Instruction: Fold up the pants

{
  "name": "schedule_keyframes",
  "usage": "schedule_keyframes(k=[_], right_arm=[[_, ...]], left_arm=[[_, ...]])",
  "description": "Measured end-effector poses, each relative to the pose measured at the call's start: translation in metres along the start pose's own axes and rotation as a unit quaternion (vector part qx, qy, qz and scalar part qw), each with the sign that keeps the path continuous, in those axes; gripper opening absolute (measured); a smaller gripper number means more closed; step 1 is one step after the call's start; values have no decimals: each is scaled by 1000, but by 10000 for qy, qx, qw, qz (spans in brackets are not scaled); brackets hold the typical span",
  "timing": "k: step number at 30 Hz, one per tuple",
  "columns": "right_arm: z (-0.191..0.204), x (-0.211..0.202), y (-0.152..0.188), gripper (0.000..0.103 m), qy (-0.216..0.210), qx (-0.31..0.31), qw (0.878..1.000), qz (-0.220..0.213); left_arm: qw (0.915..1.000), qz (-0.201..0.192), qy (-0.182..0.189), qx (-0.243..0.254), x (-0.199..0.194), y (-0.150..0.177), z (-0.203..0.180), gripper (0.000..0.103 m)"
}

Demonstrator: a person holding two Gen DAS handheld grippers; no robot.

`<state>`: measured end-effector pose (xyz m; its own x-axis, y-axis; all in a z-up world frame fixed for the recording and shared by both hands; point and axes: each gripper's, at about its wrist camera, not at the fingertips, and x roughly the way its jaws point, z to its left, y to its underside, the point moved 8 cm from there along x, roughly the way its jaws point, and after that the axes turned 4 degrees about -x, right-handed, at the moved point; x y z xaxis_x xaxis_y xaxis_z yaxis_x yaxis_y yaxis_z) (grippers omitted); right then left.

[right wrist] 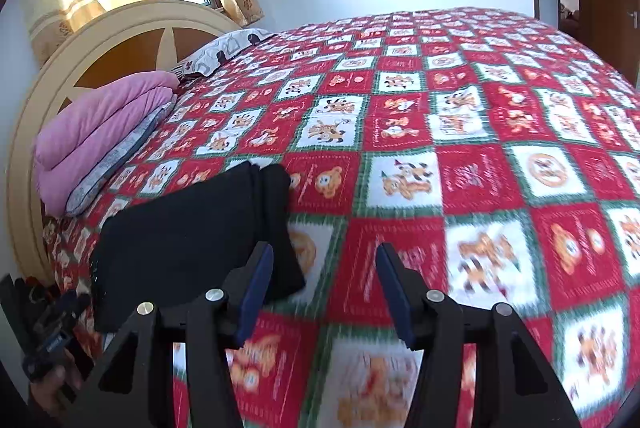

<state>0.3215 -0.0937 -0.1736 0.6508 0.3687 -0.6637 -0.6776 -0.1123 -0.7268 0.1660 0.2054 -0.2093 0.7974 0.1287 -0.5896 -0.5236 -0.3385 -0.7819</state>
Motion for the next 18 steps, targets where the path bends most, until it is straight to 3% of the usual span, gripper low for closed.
schedule_keyframes(k=[6,13,18], right_arm=[[18,-62,24,61,82,-178,9993,-333],[42,-122,45,62,177,-626,9953,-718],[46,-154,55,63,162,-619,9935,-938]], left_arm=[[9994,-211,261,62,-31,-8,-23,97],[9963,-527,664,152,-72,-19,-56,99],[9936,-704,854,220,-92,-25,-73,99]])
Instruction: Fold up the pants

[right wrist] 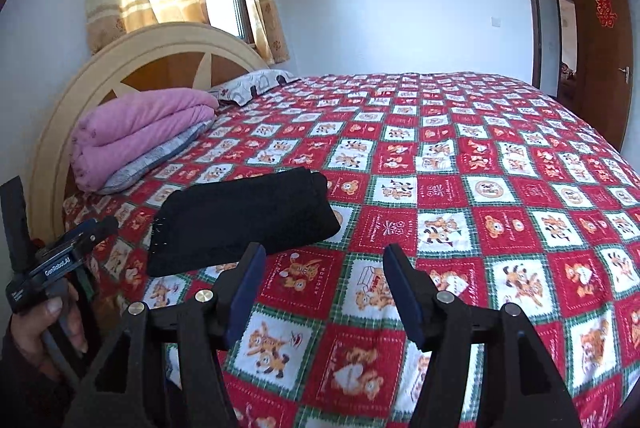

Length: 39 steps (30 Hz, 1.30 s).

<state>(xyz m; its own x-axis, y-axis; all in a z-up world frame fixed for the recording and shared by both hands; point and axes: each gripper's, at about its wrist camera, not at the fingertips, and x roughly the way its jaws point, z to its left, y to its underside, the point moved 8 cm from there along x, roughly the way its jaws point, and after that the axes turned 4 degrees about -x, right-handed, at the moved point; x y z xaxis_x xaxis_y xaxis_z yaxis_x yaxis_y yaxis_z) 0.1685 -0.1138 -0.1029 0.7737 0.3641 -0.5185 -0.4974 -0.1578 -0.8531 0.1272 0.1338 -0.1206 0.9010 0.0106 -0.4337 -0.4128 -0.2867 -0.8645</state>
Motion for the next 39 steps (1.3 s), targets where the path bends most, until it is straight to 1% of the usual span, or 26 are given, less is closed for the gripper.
schedule_keyframes(k=[5,7,10,14,29,34,36,39], right_arm=[[0,-20,-2,63,135,-66,9997,-168],[2,-28,-7,63,171,-136,9993,-304],[6,-34,-9,63,155,-255,9988,-384],[5,-37,-11,63,154,-235,9987,-414],[2,-53,-20,64,308,-271,9971,-644],[5,-58,-22,64,322,-334,9964,-712],[5,-59,-22,64,331,-346,9962,-722],[5,-59,-22,64,376,-378,9959,-733]], left_arm=[[9996,-220,156,84,-16,-6,-18,102],[9993,-284,181,151,-19,-8,-23,103],[9990,-330,208,197,-21,-8,-27,103],[9991,-301,220,184,-20,-5,-29,103],[9985,-387,139,358,-26,-6,-35,103],[9980,-397,-62,495,-28,-10,-36,103],[9977,-383,-27,564,-29,-11,-38,103],[9966,-500,-106,652,-33,-14,-41,103]])
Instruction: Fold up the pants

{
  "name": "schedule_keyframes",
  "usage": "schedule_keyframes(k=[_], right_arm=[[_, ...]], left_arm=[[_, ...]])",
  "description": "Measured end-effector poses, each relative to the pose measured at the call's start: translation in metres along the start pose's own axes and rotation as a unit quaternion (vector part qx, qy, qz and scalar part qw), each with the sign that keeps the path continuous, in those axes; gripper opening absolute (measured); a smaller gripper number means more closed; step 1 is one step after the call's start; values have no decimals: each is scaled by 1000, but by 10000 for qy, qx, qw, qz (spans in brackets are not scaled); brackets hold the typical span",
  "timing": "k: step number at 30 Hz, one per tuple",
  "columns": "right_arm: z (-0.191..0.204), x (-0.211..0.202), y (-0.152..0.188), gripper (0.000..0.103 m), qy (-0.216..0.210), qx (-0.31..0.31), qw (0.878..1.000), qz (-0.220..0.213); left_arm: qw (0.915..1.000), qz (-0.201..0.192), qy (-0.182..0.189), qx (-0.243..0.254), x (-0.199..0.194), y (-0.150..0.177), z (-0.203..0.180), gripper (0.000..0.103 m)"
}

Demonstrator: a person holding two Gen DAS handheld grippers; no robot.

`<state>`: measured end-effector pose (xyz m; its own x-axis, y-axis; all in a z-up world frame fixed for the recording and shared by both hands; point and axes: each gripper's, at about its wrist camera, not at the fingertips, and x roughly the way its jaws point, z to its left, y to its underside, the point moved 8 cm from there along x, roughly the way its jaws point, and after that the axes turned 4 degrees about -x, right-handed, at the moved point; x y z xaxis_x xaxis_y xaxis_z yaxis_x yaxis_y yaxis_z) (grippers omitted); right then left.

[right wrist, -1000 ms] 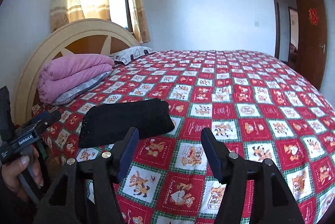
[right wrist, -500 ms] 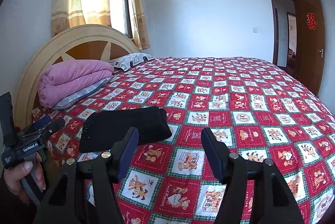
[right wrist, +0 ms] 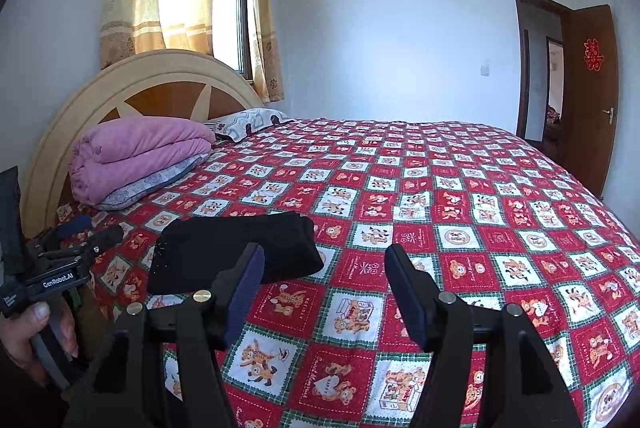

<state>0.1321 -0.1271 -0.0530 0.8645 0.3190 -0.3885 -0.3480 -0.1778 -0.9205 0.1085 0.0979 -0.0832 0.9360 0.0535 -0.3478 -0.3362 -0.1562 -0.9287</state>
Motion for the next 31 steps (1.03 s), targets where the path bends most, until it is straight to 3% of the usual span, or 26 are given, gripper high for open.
schedule_keyframes(k=[12,19,31], right_arm=[[4,-2,0,64,31,-89,9999,-41],[4,0,1,64,35,-101,9999,-15],[6,5,6,64,17,-131,9999,79]], left_arm=[[10000,-77,35,-28,-3,-6,-3,103],[9997,62,-185,-115,4,0,5,103],[10000,35,-40,-65,6,3,3,103]])
